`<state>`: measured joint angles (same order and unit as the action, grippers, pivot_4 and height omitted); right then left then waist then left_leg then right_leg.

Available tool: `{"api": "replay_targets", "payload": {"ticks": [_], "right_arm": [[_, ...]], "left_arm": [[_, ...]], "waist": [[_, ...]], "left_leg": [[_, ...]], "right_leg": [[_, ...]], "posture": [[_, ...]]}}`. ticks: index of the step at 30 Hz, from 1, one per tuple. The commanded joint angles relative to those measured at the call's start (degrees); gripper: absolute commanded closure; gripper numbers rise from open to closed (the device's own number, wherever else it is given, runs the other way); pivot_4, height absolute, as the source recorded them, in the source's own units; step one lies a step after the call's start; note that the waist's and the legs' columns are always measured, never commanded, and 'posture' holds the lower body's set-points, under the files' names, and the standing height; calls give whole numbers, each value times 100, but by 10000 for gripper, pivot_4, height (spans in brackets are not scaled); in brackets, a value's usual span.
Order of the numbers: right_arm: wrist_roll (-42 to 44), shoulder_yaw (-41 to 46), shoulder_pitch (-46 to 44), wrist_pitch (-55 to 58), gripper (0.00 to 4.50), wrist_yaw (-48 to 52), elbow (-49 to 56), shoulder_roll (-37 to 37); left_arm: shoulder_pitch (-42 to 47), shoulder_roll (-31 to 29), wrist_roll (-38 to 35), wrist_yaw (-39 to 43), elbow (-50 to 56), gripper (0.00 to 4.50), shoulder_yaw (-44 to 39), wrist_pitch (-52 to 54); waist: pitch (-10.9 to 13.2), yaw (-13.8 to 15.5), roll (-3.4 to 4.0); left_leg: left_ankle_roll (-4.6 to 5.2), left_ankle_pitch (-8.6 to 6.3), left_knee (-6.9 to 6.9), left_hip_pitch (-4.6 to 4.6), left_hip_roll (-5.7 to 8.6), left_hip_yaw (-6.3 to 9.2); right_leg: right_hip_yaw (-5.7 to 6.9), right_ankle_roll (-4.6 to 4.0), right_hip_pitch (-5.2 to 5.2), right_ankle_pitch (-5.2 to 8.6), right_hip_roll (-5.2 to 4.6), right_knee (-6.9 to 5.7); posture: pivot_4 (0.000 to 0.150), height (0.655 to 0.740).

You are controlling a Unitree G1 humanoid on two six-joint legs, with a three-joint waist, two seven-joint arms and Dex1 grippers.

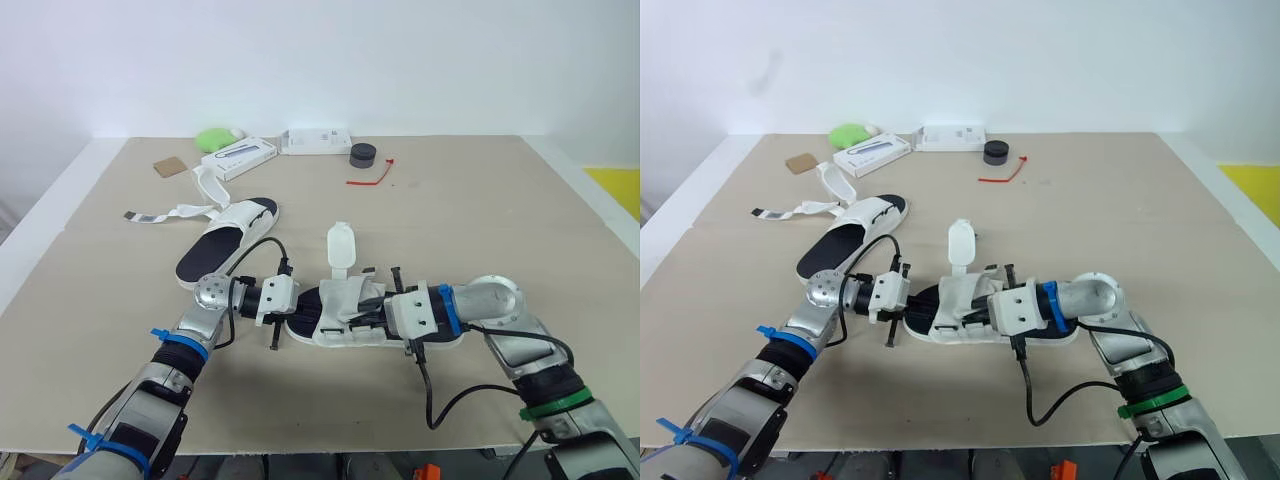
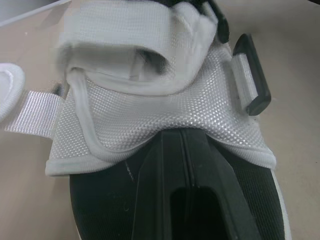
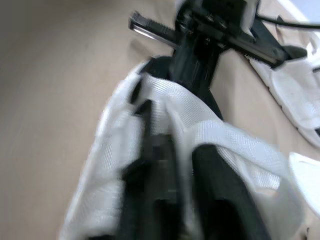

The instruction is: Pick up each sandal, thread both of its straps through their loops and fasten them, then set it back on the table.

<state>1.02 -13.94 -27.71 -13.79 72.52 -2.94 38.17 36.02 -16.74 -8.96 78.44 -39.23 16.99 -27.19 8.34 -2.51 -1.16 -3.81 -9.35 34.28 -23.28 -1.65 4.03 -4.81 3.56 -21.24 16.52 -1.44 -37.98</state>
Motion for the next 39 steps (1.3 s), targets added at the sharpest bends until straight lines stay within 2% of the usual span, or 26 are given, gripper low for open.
{"api": "replay_targets", "payload": {"ticks": [1,3,6,9,12,15,22,27,30,39], "right_arm": [[223,13,-362,1173,22786,293,-350,173],[568,125,-652,1876,16351,604,-512,280],[992,232,-1067,2784,16351,1159,-868,537],[1376,288,-1192,3044,16351,1822,-1158,921],[1479,226,-1324,3174,16351,1998,-1404,1082],[1413,169,-1548,3393,16351,1900,-1774,996],[1208,324,-3192,5408,16351,496,-3747,-47],[1090,257,-2982,4635,16351,571,-3427,-62],[1187,181,-2758,4688,16351,1020,-3037,80],[1224,295,-2746,4810,16351,992,-2983,-65]], "left_arm": [[-278,-78,583,109,-542,45000,415,170],[-264,-72,589,107,-567,45000,418,160],[-247,-65,599,103,-595,45000,422,143],[-243,-70,586,96,-586,45000,407,154],[-261,-81,583,100,-588,45000,395,146],[-282,-83,589,93,-587,45000,400,140],[-325,-73,599,83,-558,45000,410,133],[-347,-70,603,73,-525,45000,410,133],[-358,-73,605,65,-509,45000,408,138],[-393,-79,589,44,-463,45000,422,156]], "waist": [[2,3,-5],[4,4,-2],[7,9,-6],[11,26,-11],[10,10,2],[13,5,7],[14,-5,21],[13,63,22],[13,63,28],[12,33,35]], "left_leg": [[0,0,0,0,0,1],[0,0,0,-2,1,1],[1,0,0,-2,2,3],[1,-1,-1,-5,3,4],[-2,-8,-2,-7,4,0],[-1,-8,-2,-6,2,1],[0,-5,2,-2,3,-1],[-4,-12,-7,-16,10,8],[-3,-15,-8,-19,11,7],[0,-12,-4,-10,8,5]], "right_leg": [[1,-1,0,0,0,0],[-1,-1,0,0,-1,0],[-1,-1,2,0,-1,0],[0,-5,0,4,-4,0],[-4,-5,0,9,-4,1],[-2,-3,-4,9,-1,0],[-4,-5,-6,3,-3,0],[-3,-3,-6,17,-2,0],[-4,6,4,20,0,0],[-5,6,-5,16,-1,0]], "posture": [[1500,7400],[1500,7400],[1500,7400],[1500,7400],[1500,7400],[1500,7400],[1500,7400],[1500,7400],[1500,7400],[1500,7400]]}}
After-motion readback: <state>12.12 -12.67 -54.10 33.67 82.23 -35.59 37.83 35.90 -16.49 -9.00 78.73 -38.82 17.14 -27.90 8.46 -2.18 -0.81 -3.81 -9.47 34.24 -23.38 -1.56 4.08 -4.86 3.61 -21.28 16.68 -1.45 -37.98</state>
